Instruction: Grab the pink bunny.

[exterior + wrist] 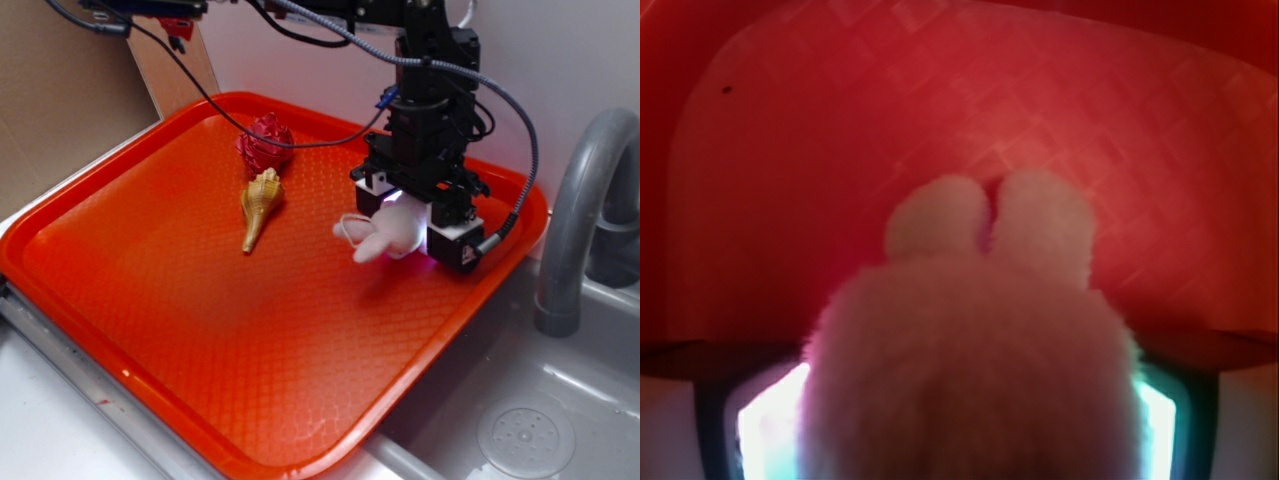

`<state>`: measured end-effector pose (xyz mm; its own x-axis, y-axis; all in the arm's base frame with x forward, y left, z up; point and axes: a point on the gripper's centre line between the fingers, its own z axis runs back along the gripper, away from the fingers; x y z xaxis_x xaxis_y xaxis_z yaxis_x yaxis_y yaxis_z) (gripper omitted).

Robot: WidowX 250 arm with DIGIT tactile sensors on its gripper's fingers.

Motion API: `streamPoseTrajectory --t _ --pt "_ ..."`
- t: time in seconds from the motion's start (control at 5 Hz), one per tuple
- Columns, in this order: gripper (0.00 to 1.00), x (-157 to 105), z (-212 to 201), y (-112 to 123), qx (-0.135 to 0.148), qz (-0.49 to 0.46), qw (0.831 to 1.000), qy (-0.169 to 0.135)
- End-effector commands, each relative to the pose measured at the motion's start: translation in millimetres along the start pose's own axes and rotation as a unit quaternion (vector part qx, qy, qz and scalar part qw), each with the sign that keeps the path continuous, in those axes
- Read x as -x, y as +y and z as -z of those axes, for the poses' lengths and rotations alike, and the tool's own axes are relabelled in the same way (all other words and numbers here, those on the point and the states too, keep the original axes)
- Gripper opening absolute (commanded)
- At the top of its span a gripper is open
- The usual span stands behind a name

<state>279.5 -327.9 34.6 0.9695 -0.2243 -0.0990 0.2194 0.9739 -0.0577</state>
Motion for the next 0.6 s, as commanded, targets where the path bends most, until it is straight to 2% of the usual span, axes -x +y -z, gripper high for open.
streamPoseTrajectory --t 0.0,0.2,0.4 --pt "0.0 17 -28 6 -0.026 0.006 0.999 -0.022" --pt "0.0 30 -52 38 -0.009 0.001 0.998 -0.059" --pt "0.0 66 -95 81 -0.007 0.015 0.994 -0.105"
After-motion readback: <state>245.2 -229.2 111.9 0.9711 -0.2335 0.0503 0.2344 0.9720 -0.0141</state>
